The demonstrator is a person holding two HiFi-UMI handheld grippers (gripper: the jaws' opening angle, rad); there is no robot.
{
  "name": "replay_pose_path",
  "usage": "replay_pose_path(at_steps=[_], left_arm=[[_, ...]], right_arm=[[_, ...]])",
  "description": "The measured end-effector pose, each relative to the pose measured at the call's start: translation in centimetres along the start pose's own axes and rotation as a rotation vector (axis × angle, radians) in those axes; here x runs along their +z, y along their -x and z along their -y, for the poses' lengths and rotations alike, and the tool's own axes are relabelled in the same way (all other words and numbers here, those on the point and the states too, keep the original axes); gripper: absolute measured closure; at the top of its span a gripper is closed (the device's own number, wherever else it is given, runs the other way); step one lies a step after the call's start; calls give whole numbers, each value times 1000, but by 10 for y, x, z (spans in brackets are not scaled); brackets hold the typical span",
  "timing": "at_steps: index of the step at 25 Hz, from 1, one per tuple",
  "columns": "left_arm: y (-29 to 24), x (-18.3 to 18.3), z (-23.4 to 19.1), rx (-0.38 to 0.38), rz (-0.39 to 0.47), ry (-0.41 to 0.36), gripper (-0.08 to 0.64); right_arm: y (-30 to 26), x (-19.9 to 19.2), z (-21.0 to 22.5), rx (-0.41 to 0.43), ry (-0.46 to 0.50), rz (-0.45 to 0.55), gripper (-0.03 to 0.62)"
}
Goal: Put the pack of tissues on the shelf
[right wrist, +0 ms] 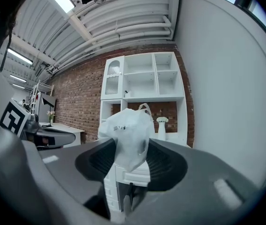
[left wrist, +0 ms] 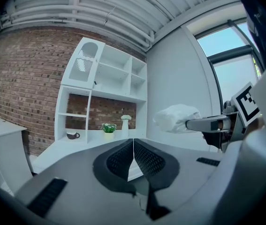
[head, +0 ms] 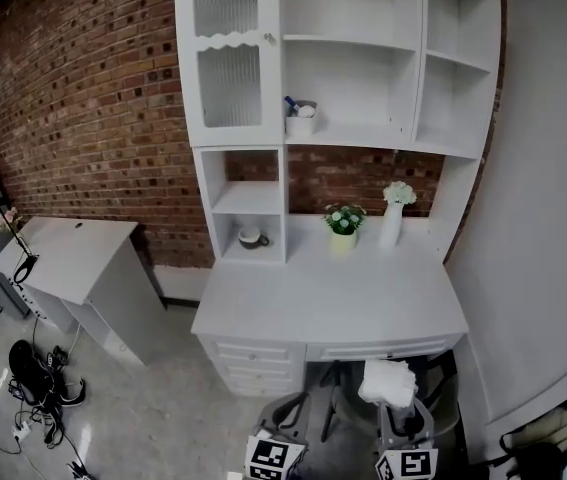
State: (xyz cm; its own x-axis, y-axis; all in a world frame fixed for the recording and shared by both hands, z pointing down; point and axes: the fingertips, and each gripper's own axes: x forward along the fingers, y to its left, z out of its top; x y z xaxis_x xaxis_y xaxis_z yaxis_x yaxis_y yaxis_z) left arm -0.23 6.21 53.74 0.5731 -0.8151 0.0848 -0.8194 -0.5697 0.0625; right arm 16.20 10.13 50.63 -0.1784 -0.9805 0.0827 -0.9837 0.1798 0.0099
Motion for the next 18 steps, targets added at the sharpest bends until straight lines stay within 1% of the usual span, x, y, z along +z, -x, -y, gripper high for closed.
replay_pose_path(at_steps=[8, 12, 15, 18], left_arm=[[-24, 10, -31, -32, 7, -7, 548], [-33, 10, -43, -50, 1, -12, 548], [-36, 11, -55, -48, 4, -10, 548], [-38, 12, -73, -28, 7, -1, 548]], right_arm=[[-34, 10, -6, -31, 2, 14, 403], [-49, 10, -8, -43, -5, 17, 403], [-61, 12, -11, -43, -2, 14, 403], [-73, 15, -18, -31, -3, 22, 403]])
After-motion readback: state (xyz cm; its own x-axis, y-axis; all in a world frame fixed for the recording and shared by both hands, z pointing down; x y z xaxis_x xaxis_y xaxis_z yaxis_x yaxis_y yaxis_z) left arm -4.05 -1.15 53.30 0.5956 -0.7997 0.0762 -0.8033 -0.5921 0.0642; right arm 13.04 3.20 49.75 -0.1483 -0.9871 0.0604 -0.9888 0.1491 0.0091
